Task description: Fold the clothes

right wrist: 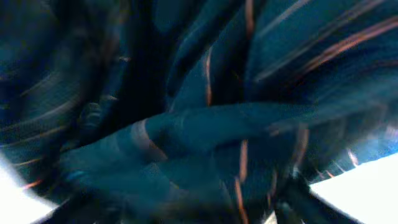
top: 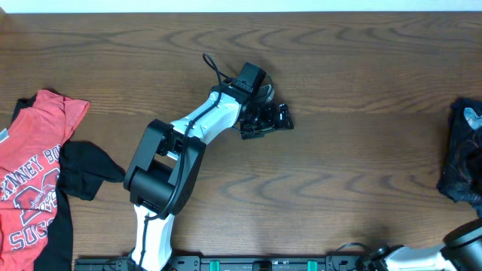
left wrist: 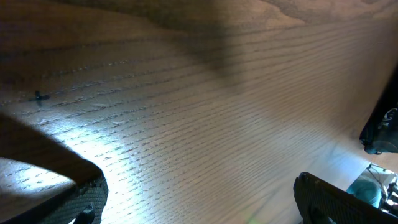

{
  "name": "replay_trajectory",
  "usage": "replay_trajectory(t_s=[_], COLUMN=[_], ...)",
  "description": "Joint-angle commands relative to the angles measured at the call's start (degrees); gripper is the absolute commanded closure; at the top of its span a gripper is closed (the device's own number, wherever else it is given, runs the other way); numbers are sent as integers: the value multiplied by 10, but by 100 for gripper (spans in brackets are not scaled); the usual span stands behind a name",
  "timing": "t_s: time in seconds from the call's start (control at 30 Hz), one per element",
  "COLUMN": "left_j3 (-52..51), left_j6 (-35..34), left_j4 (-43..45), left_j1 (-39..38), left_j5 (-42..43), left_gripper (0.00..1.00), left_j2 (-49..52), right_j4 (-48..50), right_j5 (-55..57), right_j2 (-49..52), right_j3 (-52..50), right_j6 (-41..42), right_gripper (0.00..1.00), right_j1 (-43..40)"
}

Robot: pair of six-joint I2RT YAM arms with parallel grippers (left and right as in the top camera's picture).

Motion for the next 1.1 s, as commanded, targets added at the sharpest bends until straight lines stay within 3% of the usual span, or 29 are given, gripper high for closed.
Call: replay_trajectory(t_s=[0.0,0.07,0.17,0.73,1.07], left_j3=[-18,-18,-18,-18,-18], left_j6=[3,-6,-8,-9,-5], left_j4=[-5,-3,1,2,1], left_j1=[4,5,6,5,5], left_j5=[-35,-34,-34,-30,-19], left_gripper=[2,2,2,2,2], left_j2=[47,47,47,47,47], right_j4=[4,10,18,-15,-44], right_j5=[2,-1,-5,-19,35], right_j2=[23,24,21,-67,-74], right_j3=[-7,-7,-7,37,82], right_j6=[9,11,21,31,31], right_gripper=[60,83,98,99,99], right_j1=[16,23,26,-15,-40])
